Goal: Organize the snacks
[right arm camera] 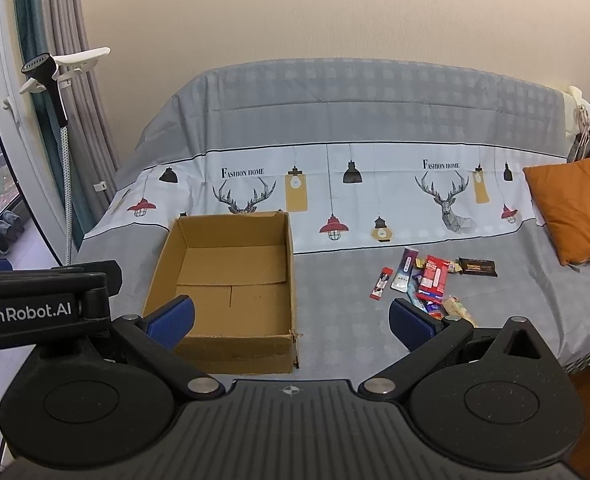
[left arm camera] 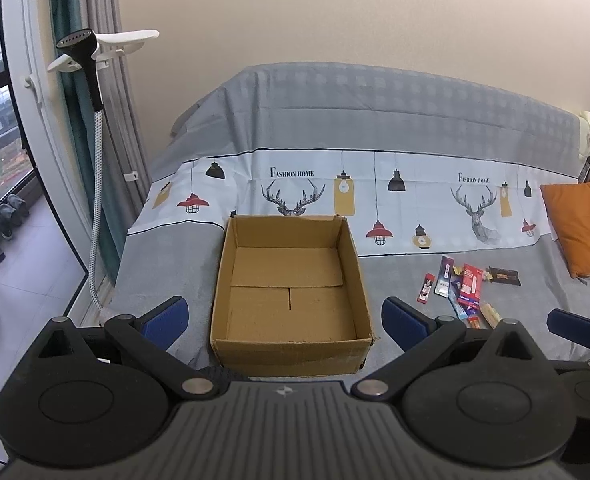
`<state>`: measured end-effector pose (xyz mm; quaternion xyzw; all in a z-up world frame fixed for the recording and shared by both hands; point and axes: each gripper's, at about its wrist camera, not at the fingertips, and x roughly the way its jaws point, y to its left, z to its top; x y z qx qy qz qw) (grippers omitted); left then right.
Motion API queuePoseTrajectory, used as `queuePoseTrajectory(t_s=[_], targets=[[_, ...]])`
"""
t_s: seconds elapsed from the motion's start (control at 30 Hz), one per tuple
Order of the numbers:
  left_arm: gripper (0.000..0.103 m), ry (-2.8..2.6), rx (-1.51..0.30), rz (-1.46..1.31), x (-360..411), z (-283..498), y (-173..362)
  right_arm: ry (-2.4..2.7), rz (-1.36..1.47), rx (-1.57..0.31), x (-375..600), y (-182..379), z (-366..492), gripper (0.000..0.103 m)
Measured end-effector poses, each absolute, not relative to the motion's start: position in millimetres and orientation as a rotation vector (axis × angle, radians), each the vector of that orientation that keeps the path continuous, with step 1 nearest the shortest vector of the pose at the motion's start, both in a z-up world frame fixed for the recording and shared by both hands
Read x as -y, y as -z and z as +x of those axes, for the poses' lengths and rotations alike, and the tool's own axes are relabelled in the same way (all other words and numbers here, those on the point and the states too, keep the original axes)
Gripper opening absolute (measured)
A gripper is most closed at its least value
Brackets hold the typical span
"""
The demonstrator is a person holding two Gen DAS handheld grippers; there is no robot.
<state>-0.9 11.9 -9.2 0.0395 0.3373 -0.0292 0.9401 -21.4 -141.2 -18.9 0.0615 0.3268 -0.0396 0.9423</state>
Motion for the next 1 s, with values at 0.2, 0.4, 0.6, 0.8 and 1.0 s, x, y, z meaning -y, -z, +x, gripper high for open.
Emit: queuePoseTrajectory(t_s=[0.2,0.4,0.6,0.8,1.0], targets=[[0.103,0.052,-0.696,0.080,-11.9,0.7,10.4,0.076,0.122,-0.672,140.0,21.0,-21.2,0.103],[0.103,0.046,-0.693,0.077,-12.6,0.6,8.9,0.081,0.121,-0.661,138.7,21.5,-24.6,0.103],[0.103,0.050,-0.693,0.077,-11.7,1.5,8.0,0.083,0.125,-0.665,138.7,20.2,-24.5,0.103],[0.103,0.047,-0.689,0.088,-9.2,-0.6,10.7,0.083,0.133,-0.672,139.2,21.0,-23.9,0.103],[0.103,0.051,-0.698,0.084,-10.4,0.7,11.0,0.082,0.132,-0.676,140.3,20.6,-22.0,0.103]])
